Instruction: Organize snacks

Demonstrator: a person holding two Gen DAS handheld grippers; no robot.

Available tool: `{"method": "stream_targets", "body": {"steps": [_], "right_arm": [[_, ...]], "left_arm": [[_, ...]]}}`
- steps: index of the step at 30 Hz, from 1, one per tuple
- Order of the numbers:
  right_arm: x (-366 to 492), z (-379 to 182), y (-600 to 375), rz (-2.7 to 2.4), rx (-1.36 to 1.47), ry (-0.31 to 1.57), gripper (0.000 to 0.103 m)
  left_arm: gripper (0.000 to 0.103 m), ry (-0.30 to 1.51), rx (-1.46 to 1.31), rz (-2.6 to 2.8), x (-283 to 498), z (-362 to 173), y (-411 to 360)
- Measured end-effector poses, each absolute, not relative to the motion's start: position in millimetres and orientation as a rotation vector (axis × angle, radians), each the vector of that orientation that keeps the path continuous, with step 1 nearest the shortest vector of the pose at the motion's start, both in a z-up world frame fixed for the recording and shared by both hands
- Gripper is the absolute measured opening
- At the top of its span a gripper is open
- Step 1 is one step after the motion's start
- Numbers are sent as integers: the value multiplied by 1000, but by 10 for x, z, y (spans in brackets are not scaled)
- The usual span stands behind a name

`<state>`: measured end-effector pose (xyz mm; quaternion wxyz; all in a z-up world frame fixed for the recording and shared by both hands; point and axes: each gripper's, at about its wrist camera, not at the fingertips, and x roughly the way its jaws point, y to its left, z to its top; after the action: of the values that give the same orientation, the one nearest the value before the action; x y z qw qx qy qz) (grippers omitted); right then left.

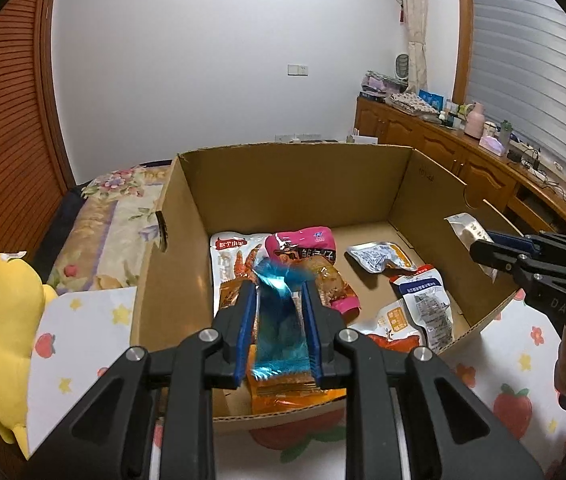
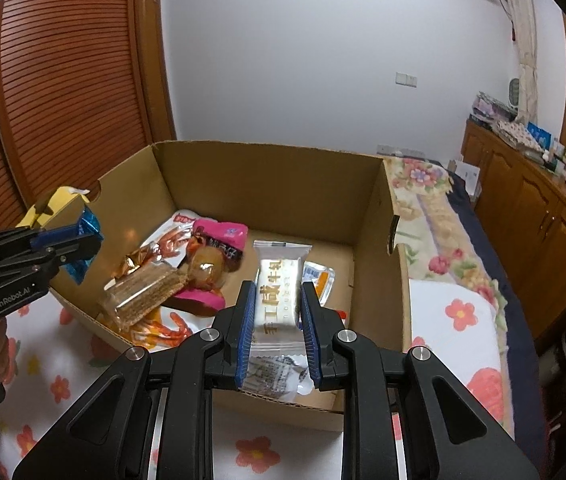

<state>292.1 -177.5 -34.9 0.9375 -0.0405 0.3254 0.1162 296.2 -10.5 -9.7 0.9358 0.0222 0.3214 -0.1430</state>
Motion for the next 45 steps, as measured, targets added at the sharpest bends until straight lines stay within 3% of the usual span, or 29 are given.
{"method": "stream_targets", "body": {"steps": [15,29,34,35,37,39,43,45], "right_arm": [[2837,-319,-1758,266,-63,648,22],[2351,22,-1660,295,-65,575,23],[2127,210,-1616,289,-63,549,35],[2081,245,-1604,287,-66,542,37],[1986,314,-1590,273,-72,527,51],[1883,396,-1578,264,-62,506,55],[1772,486,-1573,255,-60,492,59],[1728,515,-1574,248,-61,485,63]], "left_arm": [[26,619,60,-293,2816,3,-111],[29,565,67,-284,2286,417,-88],[53,531,60,-286,2037,613,-16],[53,524,62,-283,2001,641,-12],[54,524,69,-284,1932,691,-3],[57,524,79,-277,1882,748,-1],[82,480,67,-273,1740,859,36],[89,461,66,-274,1662,902,42]]}}
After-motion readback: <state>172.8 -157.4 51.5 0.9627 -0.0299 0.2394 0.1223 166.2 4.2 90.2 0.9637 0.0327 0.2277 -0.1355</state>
